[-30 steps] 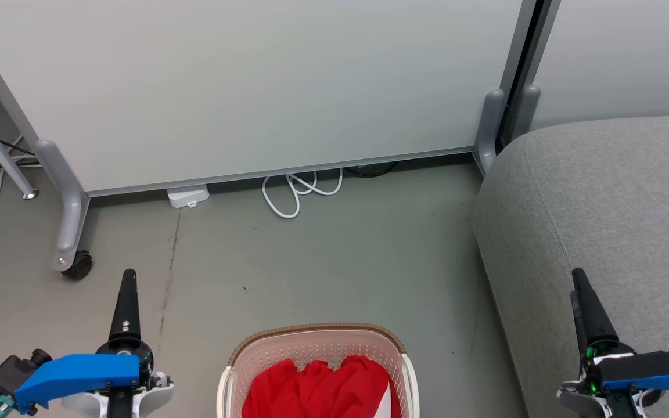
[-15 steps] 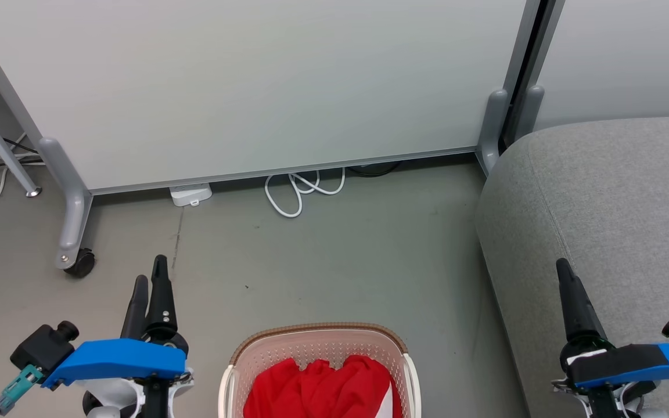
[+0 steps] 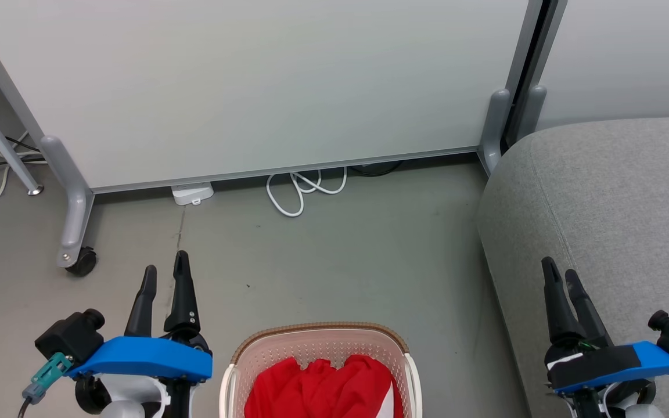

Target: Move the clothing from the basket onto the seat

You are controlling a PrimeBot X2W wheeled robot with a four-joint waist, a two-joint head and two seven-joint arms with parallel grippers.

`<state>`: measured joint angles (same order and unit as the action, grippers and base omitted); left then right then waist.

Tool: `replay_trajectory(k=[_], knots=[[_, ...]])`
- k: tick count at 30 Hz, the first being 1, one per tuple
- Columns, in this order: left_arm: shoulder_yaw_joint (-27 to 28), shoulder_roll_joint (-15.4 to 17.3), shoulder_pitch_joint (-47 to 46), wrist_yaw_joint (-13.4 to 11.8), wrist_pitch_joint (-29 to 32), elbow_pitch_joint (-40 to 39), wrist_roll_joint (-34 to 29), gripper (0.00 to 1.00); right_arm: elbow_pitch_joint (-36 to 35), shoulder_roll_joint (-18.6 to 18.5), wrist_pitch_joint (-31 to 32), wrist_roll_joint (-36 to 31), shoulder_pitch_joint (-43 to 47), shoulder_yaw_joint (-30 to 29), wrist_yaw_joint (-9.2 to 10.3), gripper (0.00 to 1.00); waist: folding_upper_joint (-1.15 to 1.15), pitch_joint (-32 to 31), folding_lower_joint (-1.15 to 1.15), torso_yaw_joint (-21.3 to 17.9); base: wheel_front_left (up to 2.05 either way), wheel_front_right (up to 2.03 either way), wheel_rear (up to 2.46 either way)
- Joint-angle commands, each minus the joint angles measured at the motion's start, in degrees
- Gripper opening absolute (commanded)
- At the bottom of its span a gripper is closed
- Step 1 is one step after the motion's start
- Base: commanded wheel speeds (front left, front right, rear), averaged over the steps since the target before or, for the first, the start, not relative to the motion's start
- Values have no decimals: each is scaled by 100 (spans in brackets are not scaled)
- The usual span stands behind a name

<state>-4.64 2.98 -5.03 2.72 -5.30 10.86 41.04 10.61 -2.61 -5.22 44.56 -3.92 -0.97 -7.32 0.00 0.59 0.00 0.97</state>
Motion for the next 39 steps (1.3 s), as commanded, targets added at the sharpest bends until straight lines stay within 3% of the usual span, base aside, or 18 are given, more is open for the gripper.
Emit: replay_trajectory(k=[1,39], knots=[[-59,47,-178,-25,-71,-97,-221,100,-69,-30,-80,-228,-114,25,-16,100,0,2,0,2,0,0,0],[-627,123,-202,-93,-621,-121,-2441,100,-66,-36,-634,-2493,-141,237,-19,100,0,59,0,75,0,0,0]])
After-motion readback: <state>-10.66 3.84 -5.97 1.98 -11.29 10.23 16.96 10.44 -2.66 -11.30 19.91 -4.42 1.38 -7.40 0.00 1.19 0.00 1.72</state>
